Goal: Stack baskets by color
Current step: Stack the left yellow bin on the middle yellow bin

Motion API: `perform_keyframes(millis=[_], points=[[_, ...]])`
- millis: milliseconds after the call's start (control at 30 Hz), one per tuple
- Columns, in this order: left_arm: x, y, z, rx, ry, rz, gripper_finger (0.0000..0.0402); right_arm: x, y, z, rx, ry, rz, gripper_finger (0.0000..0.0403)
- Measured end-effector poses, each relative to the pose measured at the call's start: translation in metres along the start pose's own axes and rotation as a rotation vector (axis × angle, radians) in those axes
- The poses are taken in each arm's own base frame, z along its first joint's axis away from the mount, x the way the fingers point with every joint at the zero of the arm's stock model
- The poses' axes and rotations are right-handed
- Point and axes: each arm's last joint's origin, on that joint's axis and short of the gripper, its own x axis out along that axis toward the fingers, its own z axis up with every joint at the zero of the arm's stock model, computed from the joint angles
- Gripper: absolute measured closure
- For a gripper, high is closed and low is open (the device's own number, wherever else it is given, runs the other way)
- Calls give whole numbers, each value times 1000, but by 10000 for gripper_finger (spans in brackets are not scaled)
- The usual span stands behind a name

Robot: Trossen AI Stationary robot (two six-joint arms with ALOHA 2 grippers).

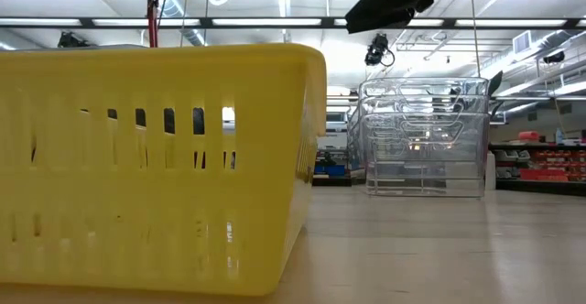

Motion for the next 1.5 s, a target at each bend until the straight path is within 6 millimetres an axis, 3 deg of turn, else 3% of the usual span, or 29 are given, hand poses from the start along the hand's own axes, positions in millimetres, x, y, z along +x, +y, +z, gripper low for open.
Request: perform_keyframes(millis=[167,400,600,1033,1333,1500], points=[[12,12,-23,-41,36,-95,285,0,-1,0,28,0,-14,226],[29,15,-40,-247,178,-262,285,4,-1,-4,89,-63,-58,226],[33,13,-48,-352,222,-236,285,7,0,-7,110,-155,-51,226],[29,-5,-39,-406,146,-414,195,6,0,-4,114,-192,-49,226],[37,-23,-41,-387,165,-427,206,6,0,-4,115,-191,-40,226],[36,-31,-35,-336,186,-333,213,6,1,-4,121,-191,-37,226]])
